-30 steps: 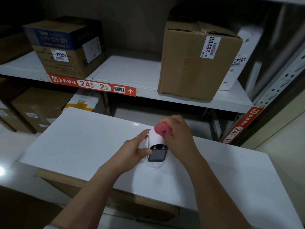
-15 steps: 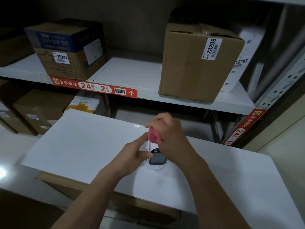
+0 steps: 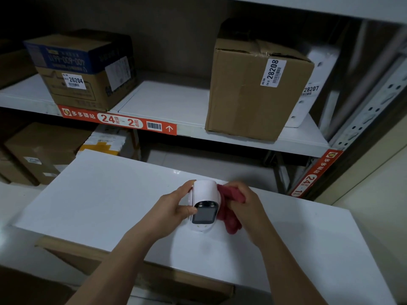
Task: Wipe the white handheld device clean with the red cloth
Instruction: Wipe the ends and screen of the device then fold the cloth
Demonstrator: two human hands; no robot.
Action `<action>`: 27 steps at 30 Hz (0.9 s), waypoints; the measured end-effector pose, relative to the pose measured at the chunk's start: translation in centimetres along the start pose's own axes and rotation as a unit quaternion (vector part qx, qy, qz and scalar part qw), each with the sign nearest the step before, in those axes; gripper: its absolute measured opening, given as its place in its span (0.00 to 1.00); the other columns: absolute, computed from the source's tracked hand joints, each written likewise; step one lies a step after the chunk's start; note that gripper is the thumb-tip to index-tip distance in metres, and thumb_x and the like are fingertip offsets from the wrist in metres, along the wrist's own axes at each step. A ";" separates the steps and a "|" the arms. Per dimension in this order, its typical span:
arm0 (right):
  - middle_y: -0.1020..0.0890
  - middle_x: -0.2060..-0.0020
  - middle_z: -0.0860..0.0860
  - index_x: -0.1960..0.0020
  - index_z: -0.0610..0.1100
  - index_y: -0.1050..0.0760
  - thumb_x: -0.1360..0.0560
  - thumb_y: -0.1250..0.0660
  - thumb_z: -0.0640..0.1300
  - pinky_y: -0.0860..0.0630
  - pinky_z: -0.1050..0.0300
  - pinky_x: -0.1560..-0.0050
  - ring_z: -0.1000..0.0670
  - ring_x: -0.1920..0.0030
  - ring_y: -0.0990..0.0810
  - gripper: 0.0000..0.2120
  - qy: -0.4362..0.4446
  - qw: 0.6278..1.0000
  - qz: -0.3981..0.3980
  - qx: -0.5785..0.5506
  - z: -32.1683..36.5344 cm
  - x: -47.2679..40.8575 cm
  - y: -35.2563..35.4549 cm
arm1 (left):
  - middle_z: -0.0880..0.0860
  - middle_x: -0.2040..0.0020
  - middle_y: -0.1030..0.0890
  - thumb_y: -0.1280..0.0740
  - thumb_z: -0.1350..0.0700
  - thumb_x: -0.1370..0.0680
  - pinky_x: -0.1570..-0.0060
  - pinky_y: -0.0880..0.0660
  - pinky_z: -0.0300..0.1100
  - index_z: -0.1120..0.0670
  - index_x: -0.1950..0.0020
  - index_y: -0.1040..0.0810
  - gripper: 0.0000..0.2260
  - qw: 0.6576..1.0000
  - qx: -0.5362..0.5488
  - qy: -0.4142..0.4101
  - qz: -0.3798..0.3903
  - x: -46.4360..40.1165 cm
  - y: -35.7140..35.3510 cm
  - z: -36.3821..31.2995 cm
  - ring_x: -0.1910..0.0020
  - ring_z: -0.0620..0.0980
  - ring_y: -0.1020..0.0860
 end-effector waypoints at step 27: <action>0.21 0.64 0.38 0.57 0.53 0.23 0.23 0.42 0.41 0.34 0.57 0.79 0.45 0.80 0.30 0.12 -0.121 0.982 -0.017 -0.143 -0.7 -0.8 -3.0 | 0.43 0.34 0.26 0.35 0.59 0.22 0.38 0.25 0.50 0.36 0.30 0.36 0.26 1.000 0.009 -0.022 0.018 -0.3 0.6 -0.2 0.52 0.48 0.17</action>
Point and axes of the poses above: each hand's wrist, its own x-axis away from the middle knuckle, its own y-axis out of the back of the hand, z = x × y, the point moved 3 cm from there along -x, towards the middle knuckle
